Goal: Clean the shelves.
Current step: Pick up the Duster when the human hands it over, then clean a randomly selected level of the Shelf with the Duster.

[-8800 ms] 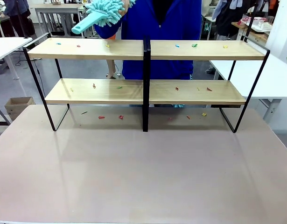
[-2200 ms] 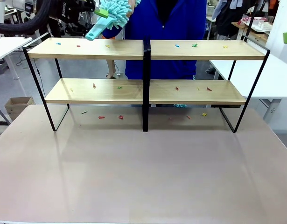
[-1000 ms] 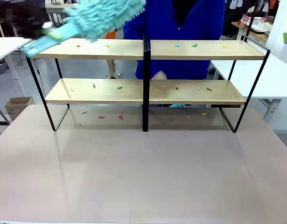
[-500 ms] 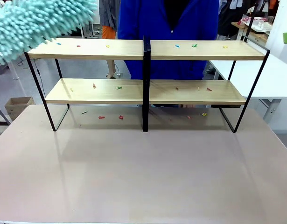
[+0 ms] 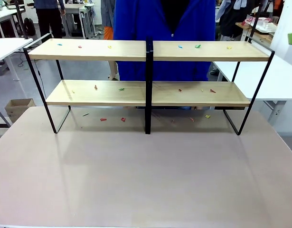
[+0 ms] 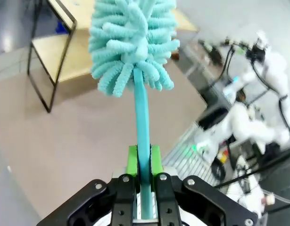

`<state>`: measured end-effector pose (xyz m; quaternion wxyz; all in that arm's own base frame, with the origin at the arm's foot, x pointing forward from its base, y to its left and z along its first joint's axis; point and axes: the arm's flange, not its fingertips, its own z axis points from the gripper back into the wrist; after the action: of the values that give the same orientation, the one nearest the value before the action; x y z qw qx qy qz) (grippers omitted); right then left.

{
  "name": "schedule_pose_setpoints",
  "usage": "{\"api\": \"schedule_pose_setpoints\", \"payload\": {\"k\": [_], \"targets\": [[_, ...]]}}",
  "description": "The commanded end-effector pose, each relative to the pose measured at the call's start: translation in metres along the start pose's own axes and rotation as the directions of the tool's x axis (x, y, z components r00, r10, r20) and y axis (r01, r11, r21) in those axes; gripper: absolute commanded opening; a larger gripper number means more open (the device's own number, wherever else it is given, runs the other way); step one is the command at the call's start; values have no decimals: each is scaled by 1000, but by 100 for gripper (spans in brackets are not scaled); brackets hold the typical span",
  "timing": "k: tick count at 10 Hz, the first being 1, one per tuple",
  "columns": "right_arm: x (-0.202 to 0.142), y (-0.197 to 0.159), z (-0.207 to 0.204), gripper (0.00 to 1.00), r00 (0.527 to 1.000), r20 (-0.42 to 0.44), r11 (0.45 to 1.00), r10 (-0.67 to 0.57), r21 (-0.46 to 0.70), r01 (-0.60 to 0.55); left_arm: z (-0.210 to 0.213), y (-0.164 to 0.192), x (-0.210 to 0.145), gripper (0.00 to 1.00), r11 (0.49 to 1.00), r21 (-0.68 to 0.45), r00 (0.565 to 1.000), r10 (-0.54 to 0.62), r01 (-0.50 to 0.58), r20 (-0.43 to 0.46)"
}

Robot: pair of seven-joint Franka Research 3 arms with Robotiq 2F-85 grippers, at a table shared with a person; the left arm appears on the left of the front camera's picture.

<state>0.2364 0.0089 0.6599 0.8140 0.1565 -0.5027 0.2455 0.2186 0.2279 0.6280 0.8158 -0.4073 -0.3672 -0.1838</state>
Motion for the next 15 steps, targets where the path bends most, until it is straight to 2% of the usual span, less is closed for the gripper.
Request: {"api": "schedule_pose_setpoints", "payload": {"k": [1,9,10,11,13,14,15], "targets": [[0,0,0,100,1000,0,1000,0,2,0,-5,-12,0,0,999,1,996,-47,47,-76],[0,0,0,100,1000,0,1000,0,2,0,-5,-12,0,0,999,1,996,-47,47,-76],[0,0,0,100,1000,0,1000,0,2,0,-8,-11,1,12,1000,-2,997,-24,24,-73],[0,0,0,100,1000,0,1000,0,2,0,-34,-40,3,12,987,-48,974,-159,153,-162],[0,0,0,100,1000,0,1000,0,2,0,-90,-88,-14,12,920,-223,841,-387,324,-378],[0,0,0,100,1000,0,1000,0,2,0,-119,-109,-29,12,882,-291,741,-470,371,-480],[0,0,0,100,1000,0,1000,0,2,0,-146,-124,-46,12,876,-303,654,-481,374,-584]]}}
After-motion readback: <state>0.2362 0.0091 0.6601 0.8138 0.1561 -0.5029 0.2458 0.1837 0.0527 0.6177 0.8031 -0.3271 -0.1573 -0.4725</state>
